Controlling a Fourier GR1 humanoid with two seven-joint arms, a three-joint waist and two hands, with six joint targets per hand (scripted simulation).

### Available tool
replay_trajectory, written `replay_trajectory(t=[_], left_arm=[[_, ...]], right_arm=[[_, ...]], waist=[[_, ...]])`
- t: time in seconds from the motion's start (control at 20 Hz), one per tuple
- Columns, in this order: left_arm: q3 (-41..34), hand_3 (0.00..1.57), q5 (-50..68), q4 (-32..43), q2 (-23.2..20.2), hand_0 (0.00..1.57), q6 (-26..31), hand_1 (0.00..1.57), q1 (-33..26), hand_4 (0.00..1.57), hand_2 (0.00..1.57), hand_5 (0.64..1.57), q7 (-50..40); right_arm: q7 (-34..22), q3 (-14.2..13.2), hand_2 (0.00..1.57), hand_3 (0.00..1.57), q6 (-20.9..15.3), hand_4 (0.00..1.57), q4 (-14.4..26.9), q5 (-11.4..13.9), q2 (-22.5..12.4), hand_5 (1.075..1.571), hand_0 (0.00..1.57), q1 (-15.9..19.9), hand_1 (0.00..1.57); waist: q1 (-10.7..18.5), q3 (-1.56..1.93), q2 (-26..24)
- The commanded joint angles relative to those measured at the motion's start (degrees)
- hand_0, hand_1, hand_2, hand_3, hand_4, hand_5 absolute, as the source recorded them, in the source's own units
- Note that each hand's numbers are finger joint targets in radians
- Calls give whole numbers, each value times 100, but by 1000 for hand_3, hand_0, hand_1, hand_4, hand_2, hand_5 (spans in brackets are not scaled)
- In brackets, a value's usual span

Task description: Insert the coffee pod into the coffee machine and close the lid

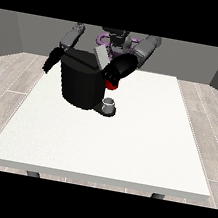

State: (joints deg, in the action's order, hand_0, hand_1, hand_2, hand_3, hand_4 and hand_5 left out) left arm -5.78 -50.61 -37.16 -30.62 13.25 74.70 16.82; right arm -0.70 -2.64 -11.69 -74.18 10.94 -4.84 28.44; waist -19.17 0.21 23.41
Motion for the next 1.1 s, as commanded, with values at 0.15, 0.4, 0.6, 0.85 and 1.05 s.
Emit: replay_trajectory(t=[0.15,0.4,0.6,0.85,1.05], left_arm=[[22,537,-281,193,-228,0,-249,0,216,0,668,1571,-77],[9,458,-248,143,-117,0,-183,0,152,0,555,1571,-48],[24,326,-264,224,-210,0,-156,0,-122,0,432,1571,210],[63,151,-215,57,315,0,-243,0,-557,0,0,1571,-165],[150,0,-48,46,921,0,43,0,-1160,0,0,1571,-324]], right_arm=[[-332,45,0,0,-187,147,-95,186,12,1571,0,411,0],[-193,51,0,0,-188,83,114,150,116,1571,0,183,0],[-107,-47,0,0,12,133,24,6,-41,1571,0,-13,0],[217,-253,0,0,72,0,402,-196,-36,1571,0,-521,0],[323,-287,0,0,93,0,670,-222,1,1571,0,-1021,0]], waist=[[-51,-20,235],[110,-19,-11],[132,-19,-111],[475,-17,-733],[909,-16,-1528]])
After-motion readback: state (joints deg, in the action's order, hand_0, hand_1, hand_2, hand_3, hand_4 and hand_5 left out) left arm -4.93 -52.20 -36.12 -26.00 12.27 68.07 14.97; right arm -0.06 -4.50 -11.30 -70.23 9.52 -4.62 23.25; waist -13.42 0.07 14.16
